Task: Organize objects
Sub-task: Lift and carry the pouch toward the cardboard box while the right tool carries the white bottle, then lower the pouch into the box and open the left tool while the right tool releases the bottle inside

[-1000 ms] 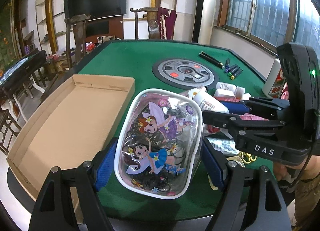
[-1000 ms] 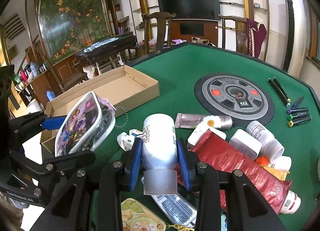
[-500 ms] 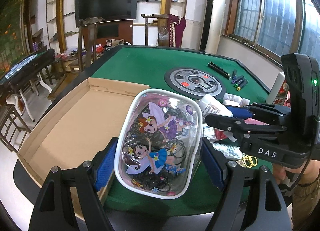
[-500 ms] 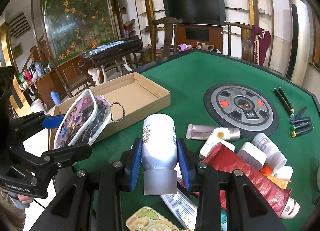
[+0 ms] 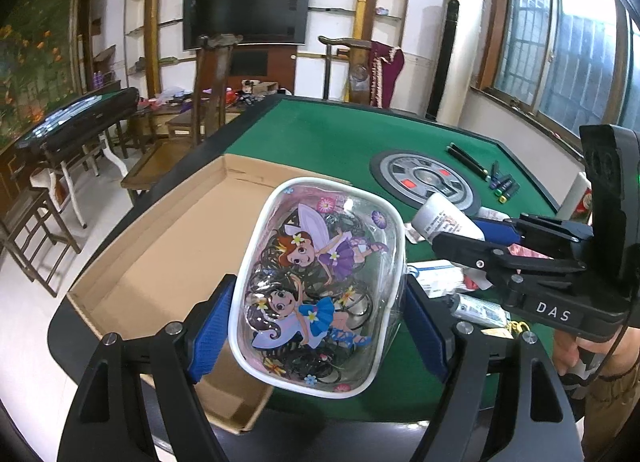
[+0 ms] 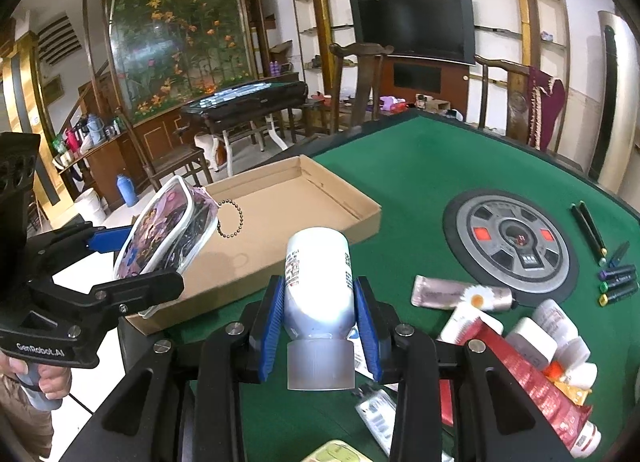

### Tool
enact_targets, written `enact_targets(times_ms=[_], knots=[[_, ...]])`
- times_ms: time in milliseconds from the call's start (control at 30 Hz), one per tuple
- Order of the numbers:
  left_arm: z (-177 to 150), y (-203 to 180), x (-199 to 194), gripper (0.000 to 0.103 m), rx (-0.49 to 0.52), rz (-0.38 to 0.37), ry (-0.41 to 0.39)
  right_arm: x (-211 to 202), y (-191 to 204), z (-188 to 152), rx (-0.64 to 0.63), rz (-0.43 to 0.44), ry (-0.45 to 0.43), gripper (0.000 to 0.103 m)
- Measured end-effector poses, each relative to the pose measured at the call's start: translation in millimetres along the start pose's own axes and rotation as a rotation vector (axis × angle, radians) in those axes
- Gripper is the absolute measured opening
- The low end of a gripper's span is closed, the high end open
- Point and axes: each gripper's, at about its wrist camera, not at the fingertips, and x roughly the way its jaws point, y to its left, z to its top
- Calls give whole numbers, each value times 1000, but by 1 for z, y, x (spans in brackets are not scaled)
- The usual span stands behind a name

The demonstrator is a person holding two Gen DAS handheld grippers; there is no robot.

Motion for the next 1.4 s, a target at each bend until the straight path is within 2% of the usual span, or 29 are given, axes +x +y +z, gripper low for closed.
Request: enact_targets(times_ms=[333, 767, 1167, 1400], knots=[[-1, 34, -8, 79, -64, 63, -12, 14, 17, 10, -24, 47, 6, 38], [1, 88, 13, 79, -146, 158, 28, 36, 48, 19, -57, 110, 33, 38], [-4, 140, 19, 79, -234, 217, 36, 89, 94, 23, -30, 275, 120, 38], [-5, 146, 20, 79, -244, 231, 34, 120, 112, 17, -14, 339, 178, 38]])
